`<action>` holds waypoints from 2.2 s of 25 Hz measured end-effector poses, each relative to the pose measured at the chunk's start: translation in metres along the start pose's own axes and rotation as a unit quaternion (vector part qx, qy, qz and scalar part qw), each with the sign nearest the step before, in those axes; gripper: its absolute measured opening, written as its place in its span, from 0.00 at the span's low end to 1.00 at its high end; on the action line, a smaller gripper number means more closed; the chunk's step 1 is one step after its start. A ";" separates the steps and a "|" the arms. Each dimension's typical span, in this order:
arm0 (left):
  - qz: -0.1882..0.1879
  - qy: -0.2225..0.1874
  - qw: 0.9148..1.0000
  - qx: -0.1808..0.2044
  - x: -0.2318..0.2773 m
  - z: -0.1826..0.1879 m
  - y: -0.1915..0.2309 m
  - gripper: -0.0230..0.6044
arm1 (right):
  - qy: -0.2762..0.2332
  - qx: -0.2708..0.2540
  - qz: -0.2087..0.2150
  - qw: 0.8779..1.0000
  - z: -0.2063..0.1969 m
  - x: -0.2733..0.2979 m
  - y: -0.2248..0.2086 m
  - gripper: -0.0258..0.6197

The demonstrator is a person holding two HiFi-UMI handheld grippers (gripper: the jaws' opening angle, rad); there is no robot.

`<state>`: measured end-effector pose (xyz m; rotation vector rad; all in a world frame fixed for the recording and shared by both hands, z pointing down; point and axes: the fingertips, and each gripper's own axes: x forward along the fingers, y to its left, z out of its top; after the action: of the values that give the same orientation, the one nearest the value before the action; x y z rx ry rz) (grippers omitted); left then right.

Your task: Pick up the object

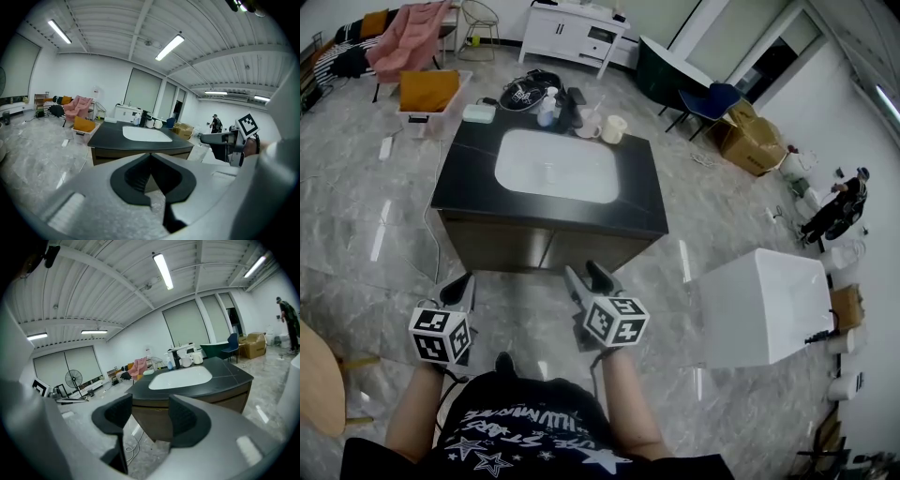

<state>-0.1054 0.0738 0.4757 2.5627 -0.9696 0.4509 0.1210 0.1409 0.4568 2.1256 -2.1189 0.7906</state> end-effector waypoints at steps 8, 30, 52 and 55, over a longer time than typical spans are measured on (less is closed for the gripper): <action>0.001 0.004 1.000 -0.014 0.028 0.015 0.049 0.05 | 0.020 -0.003 -0.007 1.000 0.004 0.045 0.007 0.42; 0.110 0.001 0.993 -0.040 0.156 0.090 0.134 0.05 | 0.060 -0.027 0.112 0.991 0.107 0.280 -0.027 0.42; 0.262 -0.007 0.961 -0.083 0.203 0.165 0.238 0.05 | 0.139 -0.047 0.225 0.963 0.166 0.503 0.030 0.42; 0.260 -0.005 0.962 -0.085 0.201 0.167 0.254 0.05 | 0.138 -0.044 0.212 0.967 0.167 0.512 0.035 0.42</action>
<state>-0.1072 -0.2905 0.4676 2.1413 -1.6156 0.4637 0.1107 -0.3974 0.4926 1.4326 -2.4201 0.9366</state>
